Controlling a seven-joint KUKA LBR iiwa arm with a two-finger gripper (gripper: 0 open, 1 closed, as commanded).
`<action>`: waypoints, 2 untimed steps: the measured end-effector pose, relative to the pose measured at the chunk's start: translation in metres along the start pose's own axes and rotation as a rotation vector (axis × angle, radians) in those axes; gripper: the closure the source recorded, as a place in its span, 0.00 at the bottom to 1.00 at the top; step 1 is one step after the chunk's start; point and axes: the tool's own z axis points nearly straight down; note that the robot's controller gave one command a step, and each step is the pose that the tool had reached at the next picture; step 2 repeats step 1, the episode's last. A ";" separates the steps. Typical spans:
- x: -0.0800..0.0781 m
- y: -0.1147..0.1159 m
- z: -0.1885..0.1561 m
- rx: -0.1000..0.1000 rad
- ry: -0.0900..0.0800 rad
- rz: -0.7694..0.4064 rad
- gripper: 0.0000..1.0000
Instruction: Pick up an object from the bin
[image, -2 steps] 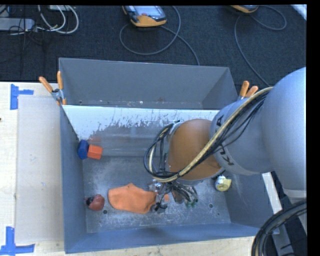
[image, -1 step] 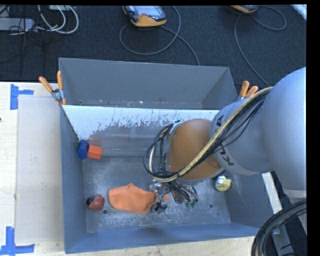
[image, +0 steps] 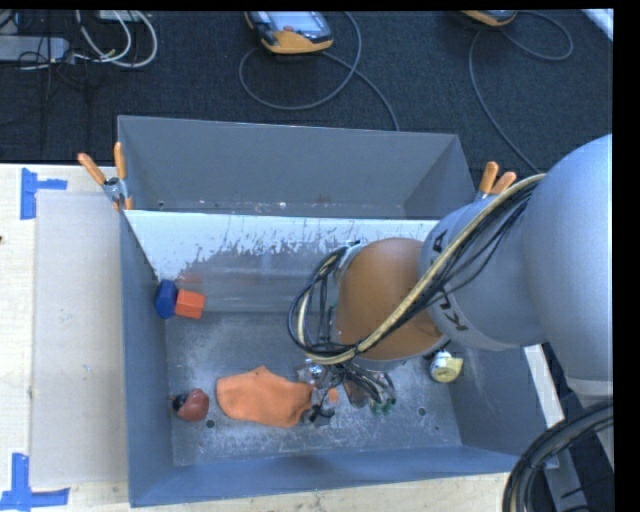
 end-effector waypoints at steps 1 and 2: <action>0.000 0.000 0.000 0.000 0.000 0.000 1.00; 0.000 0.000 0.000 0.000 0.000 0.000 1.00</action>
Offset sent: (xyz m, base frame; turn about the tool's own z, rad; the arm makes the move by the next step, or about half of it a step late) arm 0.0000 0.0000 0.0000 0.0000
